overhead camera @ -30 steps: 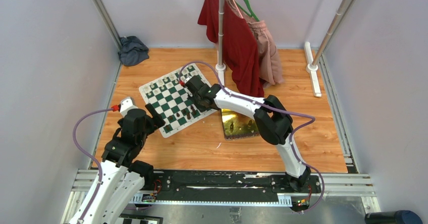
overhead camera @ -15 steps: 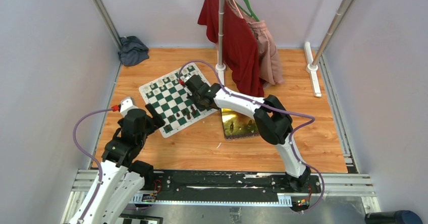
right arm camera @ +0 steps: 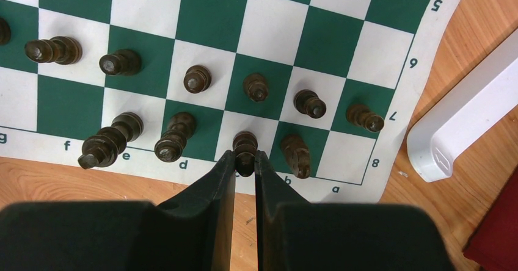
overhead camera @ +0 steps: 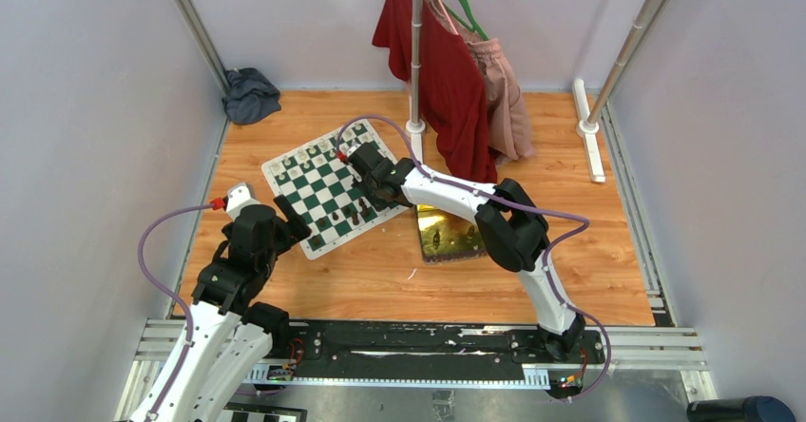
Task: Set up the chess pieces on the board
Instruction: Place the chess piece on the chessboard.
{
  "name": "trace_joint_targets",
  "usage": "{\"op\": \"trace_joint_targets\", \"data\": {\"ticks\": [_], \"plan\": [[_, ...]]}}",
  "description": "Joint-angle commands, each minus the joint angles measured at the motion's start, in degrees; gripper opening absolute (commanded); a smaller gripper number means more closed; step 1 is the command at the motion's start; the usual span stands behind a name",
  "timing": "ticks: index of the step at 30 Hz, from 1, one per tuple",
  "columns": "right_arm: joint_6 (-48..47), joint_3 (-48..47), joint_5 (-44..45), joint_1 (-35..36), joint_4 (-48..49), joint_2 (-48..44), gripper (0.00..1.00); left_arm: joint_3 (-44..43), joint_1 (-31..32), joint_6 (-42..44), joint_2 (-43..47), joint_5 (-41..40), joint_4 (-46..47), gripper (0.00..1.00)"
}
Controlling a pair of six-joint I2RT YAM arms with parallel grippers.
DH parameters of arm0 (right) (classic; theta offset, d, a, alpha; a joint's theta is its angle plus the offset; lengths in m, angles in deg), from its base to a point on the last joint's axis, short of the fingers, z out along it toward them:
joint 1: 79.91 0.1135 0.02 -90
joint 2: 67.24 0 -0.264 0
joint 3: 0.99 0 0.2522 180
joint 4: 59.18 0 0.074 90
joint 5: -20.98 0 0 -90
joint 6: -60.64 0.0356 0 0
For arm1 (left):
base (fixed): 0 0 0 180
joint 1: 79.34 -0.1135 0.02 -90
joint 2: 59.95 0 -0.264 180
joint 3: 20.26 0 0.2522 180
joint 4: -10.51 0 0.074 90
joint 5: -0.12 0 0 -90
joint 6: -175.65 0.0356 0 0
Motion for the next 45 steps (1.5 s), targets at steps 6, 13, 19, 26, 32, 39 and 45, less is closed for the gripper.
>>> {"op": "trace_joint_targets", "data": {"ticks": [6,13,19,26,32,39,45], "plan": [[-0.72,-1.71,-0.08,-0.46,-1.22,1.20,0.16,0.95,0.46,1.01,0.12,-0.31,1.28,1.00],[-1.00,-1.89,0.16,-0.48,-1.50,0.94,0.30,0.91,0.46,1.03,0.03,-0.31,1.28,1.00],[-1.05,-1.97,0.51,-0.48,-1.49,0.77,0.35,0.92,0.46,1.02,0.04,-0.36,1.27,1.00],[-1.33,-2.55,0.68,-0.49,-1.64,0.21,0.36,0.99,0.41,1.02,-0.10,-0.47,1.28,1.00],[-1.61,-3.52,1.21,-0.48,-1.75,-1.13,0.36,0.97,0.46,1.04,-0.59,-0.84,1.36,1.00],[-1.25,-2.33,3.38,0.08,-2.19,-5.32,0.36,1.13,0.46,1.02,0.22,-2.30,1.35,1.00],[-0.70,3.29,6.21,0.74,-2.28,-13.22,0.46,0.91,0.46,1.61,0.16,-2.64,1.68,1.00]]}}
